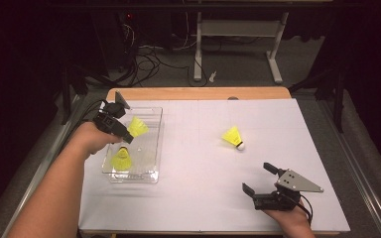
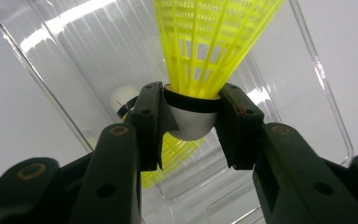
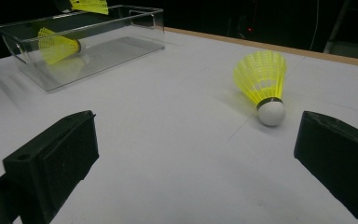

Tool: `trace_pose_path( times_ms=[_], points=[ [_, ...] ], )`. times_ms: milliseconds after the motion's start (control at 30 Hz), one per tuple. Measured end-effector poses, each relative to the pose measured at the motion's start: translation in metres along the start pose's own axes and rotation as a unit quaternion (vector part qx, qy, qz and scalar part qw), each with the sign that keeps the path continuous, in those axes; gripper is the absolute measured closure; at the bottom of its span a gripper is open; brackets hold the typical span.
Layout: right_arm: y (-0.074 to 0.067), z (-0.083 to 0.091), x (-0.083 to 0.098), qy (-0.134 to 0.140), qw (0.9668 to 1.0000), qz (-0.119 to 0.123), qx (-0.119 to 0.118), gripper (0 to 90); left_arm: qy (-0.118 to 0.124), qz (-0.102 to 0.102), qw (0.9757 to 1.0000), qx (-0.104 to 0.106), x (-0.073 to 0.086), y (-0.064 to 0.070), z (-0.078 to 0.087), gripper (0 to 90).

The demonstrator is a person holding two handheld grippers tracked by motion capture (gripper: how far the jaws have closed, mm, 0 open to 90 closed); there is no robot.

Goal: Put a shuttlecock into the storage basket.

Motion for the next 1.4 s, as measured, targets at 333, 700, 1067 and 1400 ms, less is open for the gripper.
trace_pose_path(
  times_ms=[333, 700, 1067, 1400],
  points=[
    [-0.001, -0.002, 0.001, -0.006, 1.0, 0.003, -0.005, 0.4, -0.004, 0.013, 0.9999, -0.009, 0.001, -0.007, -0.02, 63.5],
    [-0.003, -0.004, 0.002, -0.009, 0.9999, 0.004, -0.009, 0.4, 0.002, 0.029, 0.9992, -0.027, -0.004, -0.02, -0.03, 63.5],
    [-0.004, -0.005, 0.002, -0.01, 0.9999, 0.006, -0.012, 0.4, 0.009, 0.032, 0.9987, -0.038, -0.006, -0.025, -0.037, 63.4],
    [-0.004, -0.005, 0.002, -0.011, 0.9999, 0.006, -0.012, 0.4, 0.007, 0.034, 0.9986, -0.039, -0.006, -0.027, -0.042, 63.3]
  ],
)
Point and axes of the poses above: each handheld gripper's, and its own axes: z roughly backward along the jaws, x roughly out of its underside, y roughly to its right, the point moved 4 cm from there along -z, roughly forward along the jaws, and after that the axes turned 11 degrees about -x, right-handed, at the moved point
